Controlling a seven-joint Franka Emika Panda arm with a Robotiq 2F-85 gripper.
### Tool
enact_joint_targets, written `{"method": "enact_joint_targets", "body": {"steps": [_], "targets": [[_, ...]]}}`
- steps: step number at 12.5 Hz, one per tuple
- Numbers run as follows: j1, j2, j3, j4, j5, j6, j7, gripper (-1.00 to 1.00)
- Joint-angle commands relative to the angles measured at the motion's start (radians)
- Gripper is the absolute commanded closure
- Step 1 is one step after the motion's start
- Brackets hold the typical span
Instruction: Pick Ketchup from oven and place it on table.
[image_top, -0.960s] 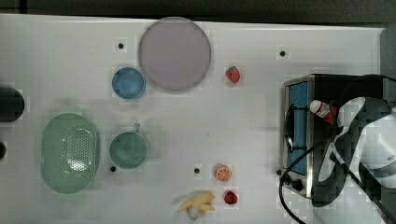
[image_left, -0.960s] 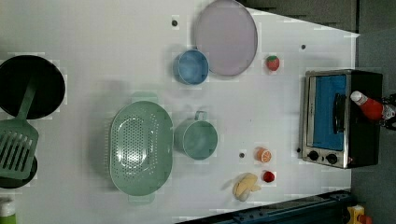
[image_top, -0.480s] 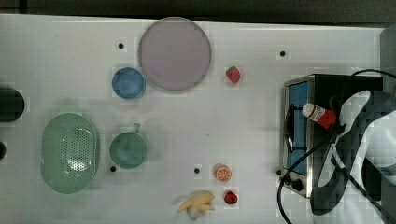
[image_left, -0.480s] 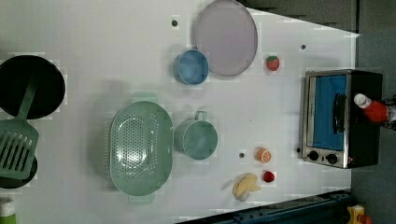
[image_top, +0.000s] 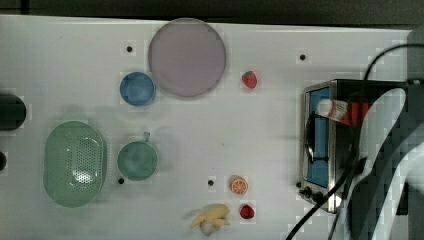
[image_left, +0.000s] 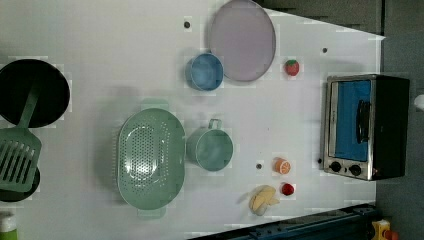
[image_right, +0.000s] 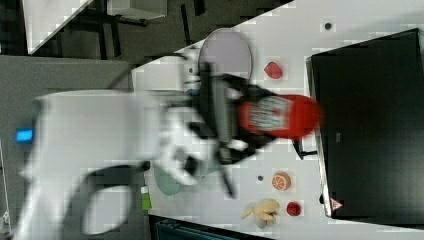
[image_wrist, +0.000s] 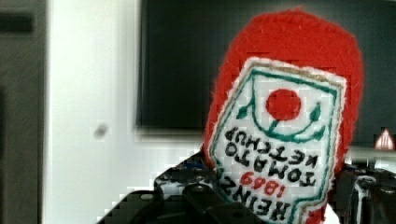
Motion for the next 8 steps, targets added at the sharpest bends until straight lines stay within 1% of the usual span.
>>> {"method": "enact_joint_targets", "body": {"steps": [1,3,5,8], "targets": [[0.089,-0.065,0.122,0.036,-0.006,-0.106,-0.019,-0.27],[0.113,-0.099,0.197,0.03,-0.005,-0.165,-0.014,-0.27],[0.127,-0.12,0.268,0.01,-0.005,-0.168,-0.008,-0.27],[0.137,-0.136,0.359,-0.082,-0.005,-0.164,-0.006,-0.27]]}}
